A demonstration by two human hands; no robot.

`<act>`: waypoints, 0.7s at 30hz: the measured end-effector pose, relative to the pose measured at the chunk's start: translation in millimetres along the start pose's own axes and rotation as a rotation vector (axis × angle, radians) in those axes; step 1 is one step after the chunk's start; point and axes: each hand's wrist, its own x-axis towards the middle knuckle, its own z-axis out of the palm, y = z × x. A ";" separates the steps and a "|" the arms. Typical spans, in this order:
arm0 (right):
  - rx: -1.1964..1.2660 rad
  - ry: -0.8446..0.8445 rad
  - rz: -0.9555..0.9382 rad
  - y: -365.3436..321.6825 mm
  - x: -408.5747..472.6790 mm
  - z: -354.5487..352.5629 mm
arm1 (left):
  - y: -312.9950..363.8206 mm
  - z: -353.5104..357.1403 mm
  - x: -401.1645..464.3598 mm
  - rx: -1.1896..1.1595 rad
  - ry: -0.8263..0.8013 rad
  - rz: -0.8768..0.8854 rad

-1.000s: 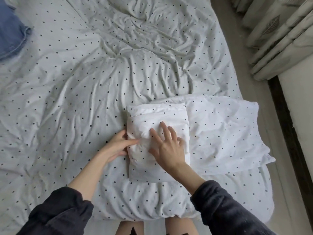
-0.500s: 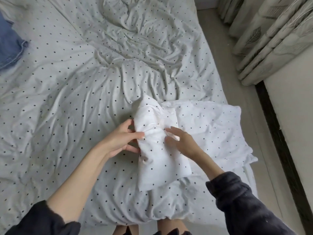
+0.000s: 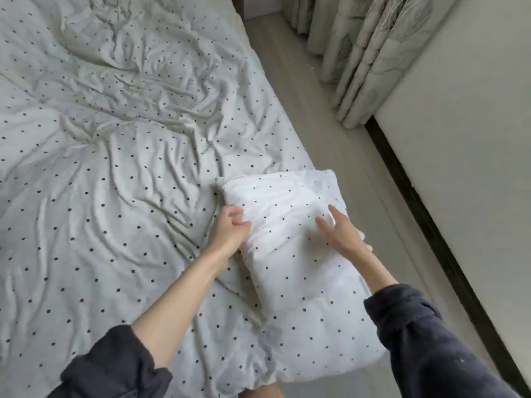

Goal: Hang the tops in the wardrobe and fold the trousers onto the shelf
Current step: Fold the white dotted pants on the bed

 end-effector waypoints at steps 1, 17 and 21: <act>-0.060 0.021 -0.010 4.0 1.9 4.3 | -8.7 -4.2 4.8 -0.008 0.036 -0.062; -0.533 -0.043 -0.242 -20.3 -33.9 58.7 | -12.9 -14.7 8.7 -0.114 -0.098 -0.065; -0.249 -0.283 -0.301 -61.8 -55.9 80.6 | 5.1 -82.6 -11.4 -0.034 -0.071 -0.025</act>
